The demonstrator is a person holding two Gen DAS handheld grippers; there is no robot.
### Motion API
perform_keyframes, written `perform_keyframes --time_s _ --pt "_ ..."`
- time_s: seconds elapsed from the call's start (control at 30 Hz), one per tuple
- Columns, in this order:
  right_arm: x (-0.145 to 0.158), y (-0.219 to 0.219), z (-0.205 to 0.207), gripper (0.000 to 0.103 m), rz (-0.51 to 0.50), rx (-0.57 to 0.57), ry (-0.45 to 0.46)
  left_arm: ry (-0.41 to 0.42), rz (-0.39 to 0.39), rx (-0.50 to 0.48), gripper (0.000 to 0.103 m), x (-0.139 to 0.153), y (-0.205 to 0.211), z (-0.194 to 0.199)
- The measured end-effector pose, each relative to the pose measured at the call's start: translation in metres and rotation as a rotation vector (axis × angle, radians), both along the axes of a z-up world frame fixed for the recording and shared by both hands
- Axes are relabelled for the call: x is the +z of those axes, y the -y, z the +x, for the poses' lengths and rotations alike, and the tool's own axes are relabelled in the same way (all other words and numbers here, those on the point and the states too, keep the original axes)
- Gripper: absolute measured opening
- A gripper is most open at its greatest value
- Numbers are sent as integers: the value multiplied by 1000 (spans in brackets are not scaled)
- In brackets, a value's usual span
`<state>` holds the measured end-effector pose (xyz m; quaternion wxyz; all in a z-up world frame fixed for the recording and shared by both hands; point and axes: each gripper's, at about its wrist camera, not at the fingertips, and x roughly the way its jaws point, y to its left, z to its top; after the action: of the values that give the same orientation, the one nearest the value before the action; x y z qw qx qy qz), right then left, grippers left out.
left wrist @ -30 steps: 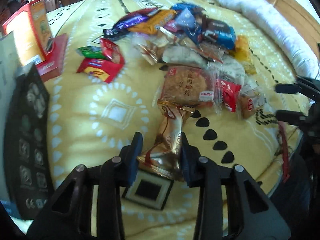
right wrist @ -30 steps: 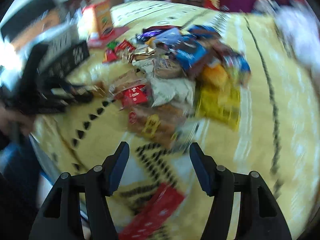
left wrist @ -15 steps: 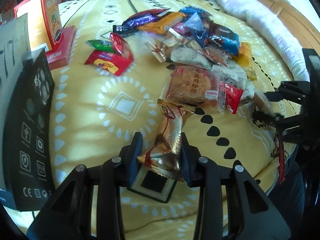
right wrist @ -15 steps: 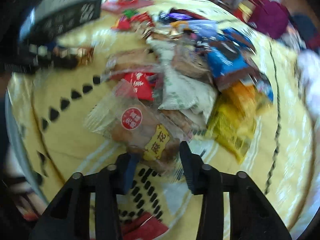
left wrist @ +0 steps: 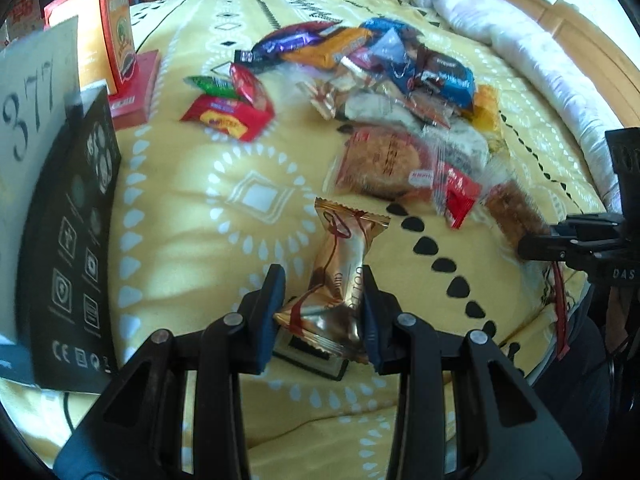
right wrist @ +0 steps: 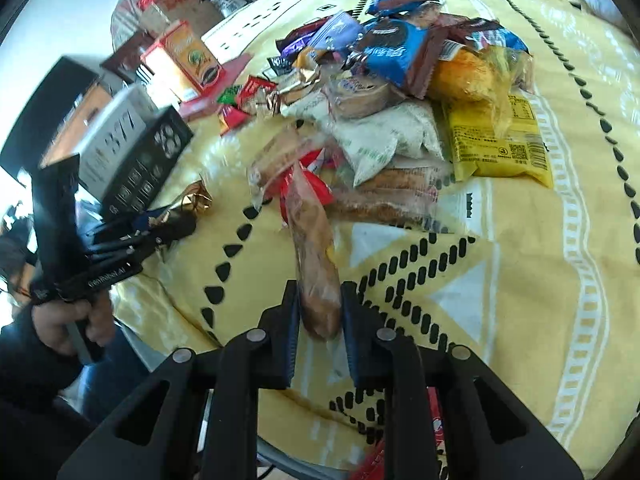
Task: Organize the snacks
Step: 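Grasp the gold foil packet with the left gripper while the right gripper grasps a clear bread packet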
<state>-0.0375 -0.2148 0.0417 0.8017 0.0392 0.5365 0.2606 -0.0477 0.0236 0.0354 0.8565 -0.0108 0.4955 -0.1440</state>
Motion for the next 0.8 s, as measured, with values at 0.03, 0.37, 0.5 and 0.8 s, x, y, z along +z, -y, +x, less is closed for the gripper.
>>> perform_keyframes --time_s 0.03,0.37,0.5,0.8 --pt "-1 -5 -3 38 -12 9 11 -1 -5 3 37 -1 0 -1" --pt "-8 -7 1 30 -25 -32 68 29 7 8 37 -10 5 6" --pt "5 7 -9 26 15 -107 103 72 -3 10 36 9 8 1" --pt "95 8 -11 25 51 -198 303 284 -44 123 36 119 -36 -11"
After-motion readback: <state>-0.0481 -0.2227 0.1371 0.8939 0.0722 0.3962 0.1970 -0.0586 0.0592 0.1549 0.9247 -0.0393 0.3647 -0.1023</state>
